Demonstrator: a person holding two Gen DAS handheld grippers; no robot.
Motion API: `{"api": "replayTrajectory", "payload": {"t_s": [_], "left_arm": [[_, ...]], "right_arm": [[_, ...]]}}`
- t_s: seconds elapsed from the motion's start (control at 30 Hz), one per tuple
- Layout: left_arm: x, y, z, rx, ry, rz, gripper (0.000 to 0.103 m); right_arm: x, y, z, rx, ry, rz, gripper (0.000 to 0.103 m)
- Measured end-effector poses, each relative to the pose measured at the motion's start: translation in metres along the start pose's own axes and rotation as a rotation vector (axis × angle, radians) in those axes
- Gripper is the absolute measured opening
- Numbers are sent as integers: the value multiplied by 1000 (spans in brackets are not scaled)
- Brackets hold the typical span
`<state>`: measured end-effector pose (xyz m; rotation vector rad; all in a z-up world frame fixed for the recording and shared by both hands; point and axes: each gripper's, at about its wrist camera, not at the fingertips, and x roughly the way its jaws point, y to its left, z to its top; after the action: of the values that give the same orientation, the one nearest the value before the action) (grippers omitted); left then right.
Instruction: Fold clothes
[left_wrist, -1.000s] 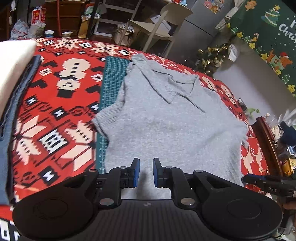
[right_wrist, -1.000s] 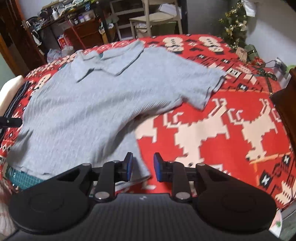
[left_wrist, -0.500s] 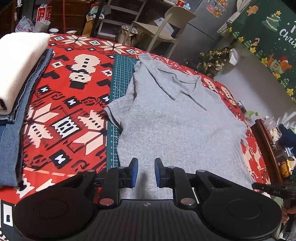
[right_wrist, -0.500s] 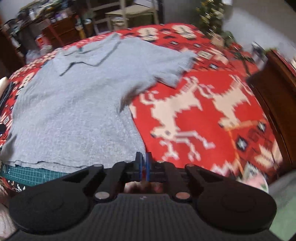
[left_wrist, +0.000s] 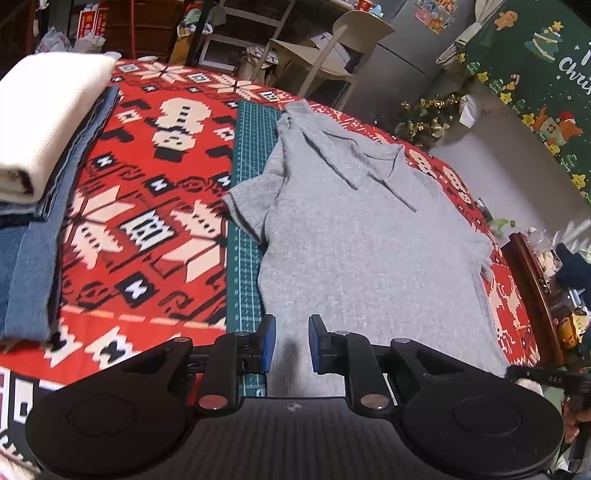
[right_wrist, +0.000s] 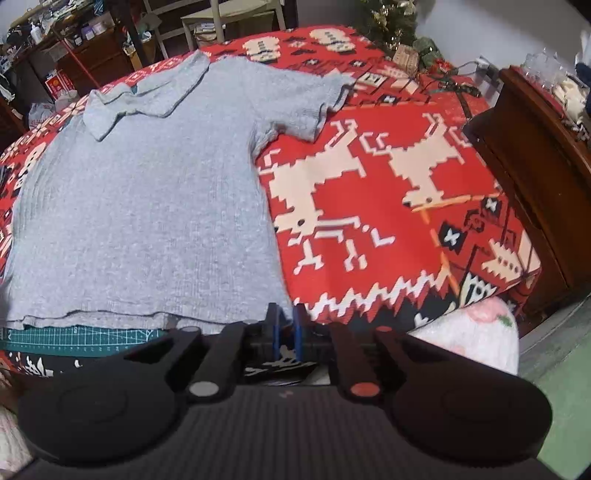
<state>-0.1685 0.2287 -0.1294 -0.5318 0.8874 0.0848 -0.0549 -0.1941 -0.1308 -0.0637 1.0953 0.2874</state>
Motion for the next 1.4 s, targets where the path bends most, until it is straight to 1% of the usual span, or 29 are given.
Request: {"api": "replayTrajectory", "payload": {"t_s": [0.17, 0.27, 0.37, 0.53, 0.6, 0.67, 0.77, 0.83, 0.9, 0.97, 1.03, 1.07, 1.13, 1.27, 1.33, 1.4], "left_arm": [[-1, 4, -6, -10, 29, -24, 17], [1, 4, -6, -10, 30, -15, 17], [3, 7, 1, -21, 8, -2, 17], [13, 16, 26, -27, -65, 48, 17], [21, 20, 39, -28, -79, 73, 17], [28, 25, 51, -35, -97, 75, 17], [41, 32, 68, -58, -101, 81, 21], [48, 35, 77, -74, -96, 65, 24], [57, 35, 83, -70, -86, 83, 25], [66, 33, 86, -55, -69, 103, 22], [70, 28, 84, -27, -66, 120, 7], [69, 26, 83, -8, -79, 135, 4], [62, 20, 83, 27, -110, 162, 4], [31, 19, 88, 78, -240, 272, 4], [22, 23, 92, 81, -268, 282, 4], [19, 26, 96, 82, -267, 279, 4]], "right_arm": [[-15, 1, 13, -20, -72, -11, 20], [-18, 11, 19, -48, -102, 27, 21], [-16, 27, 21, -89, -119, 72, 21], [-5, 51, 27, -123, -132, 127, 21], [0, 59, 31, -130, -137, 152, 21], [3, 64, 34, -139, -140, 169, 22], [7, 69, 39, -145, -137, 186, 22], [12, 70, 43, -141, -131, 195, 22], [16, 70, 46, -139, -126, 193, 23], [20, 70, 48, -139, -121, 183, 23], [23, 69, 49, -141, -116, 177, 22], [24, 68, 50, -141, -114, 177, 22], [26, 68, 51, -143, -112, 178, 23], [29, 69, 53, -148, -110, 182, 23], [32, 71, 53, -154, -104, 186, 23], [35, 73, 52, -160, -99, 191, 22]]}}
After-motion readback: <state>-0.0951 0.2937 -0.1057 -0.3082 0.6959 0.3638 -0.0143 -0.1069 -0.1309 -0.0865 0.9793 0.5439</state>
